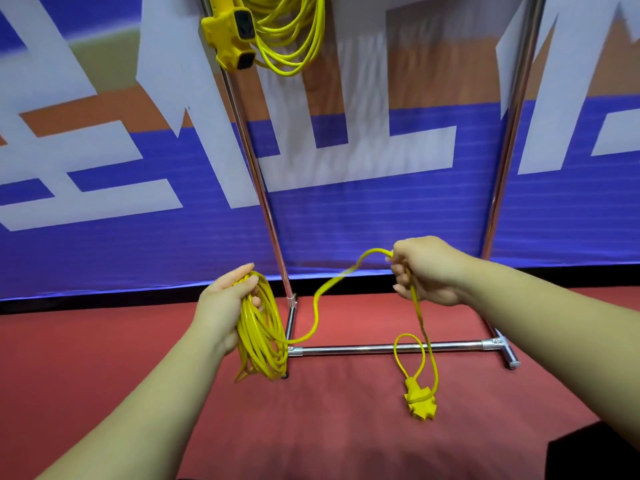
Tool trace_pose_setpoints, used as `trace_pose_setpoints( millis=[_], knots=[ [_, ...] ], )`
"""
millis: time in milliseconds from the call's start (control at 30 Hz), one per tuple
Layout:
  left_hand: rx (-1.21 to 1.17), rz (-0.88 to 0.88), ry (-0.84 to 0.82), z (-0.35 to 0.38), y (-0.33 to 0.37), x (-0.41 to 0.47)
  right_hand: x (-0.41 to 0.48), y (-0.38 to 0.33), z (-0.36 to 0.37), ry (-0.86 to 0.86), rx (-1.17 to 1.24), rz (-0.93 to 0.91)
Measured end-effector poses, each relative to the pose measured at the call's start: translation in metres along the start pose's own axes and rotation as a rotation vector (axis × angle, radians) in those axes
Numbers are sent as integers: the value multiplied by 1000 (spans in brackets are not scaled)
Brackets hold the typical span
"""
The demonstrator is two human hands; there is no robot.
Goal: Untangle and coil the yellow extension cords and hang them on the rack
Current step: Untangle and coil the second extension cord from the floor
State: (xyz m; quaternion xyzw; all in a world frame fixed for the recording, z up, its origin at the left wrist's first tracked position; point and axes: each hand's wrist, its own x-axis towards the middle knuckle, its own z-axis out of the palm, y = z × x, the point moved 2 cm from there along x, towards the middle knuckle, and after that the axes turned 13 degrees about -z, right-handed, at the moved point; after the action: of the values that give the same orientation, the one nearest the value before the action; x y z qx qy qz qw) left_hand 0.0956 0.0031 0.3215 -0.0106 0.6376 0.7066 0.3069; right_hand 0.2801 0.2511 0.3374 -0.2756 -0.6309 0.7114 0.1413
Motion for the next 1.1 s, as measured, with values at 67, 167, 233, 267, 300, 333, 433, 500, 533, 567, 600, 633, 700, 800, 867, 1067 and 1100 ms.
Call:
trace_pose_setpoints(
  millis=[67,167,233,267,300,333,433,500,533,567,600,633,700,800,867,1067,1100],
  knots=[
    [-19,-1,-25,1,2,0,-2,1,6,12,20,61],
    [-9,15,-129,12,7,-9,-3,1,10,10,5,82],
    [12,23,-192,22,9,-20,-2,-1,10,14,-77,46],
    [28,26,-219,27,10,-24,-3,-3,11,20,-115,20],
    [45,25,-242,31,9,-29,-4,-6,12,27,-134,-6],
    [60,20,-263,36,8,-32,-5,-9,13,31,-136,-28],
    [88,-4,-322,49,2,-40,-10,-17,16,35,-107,-81],
    [91,-24,-349,57,-3,-44,-14,-23,17,25,-85,-95],
    [84,-35,-362,61,-6,-46,-15,-25,17,17,-68,-99],
    [75,-45,-377,64,-8,-47,-16,-27,18,7,-53,-102],
    [68,-54,-391,68,-10,-49,-17,-29,18,-2,-45,-103],
    [67,-61,-403,71,-12,-49,-18,-30,19,-12,-39,-101],
    [89,-65,-416,77,-15,-51,-20,-33,22,-26,-32,-97],
    [120,-62,-415,86,-18,-54,-23,-37,25,-43,-9,-92],
    [111,-60,-412,92,-20,-56,-24,-38,27,-54,36,-87],
    [75,-62,-443,104,-23,-61,-24,-38,32,-58,194,-70],
    [77,-63,-449,105,-23,-62,-23,-38,31,-58,185,-73]
  ],
)
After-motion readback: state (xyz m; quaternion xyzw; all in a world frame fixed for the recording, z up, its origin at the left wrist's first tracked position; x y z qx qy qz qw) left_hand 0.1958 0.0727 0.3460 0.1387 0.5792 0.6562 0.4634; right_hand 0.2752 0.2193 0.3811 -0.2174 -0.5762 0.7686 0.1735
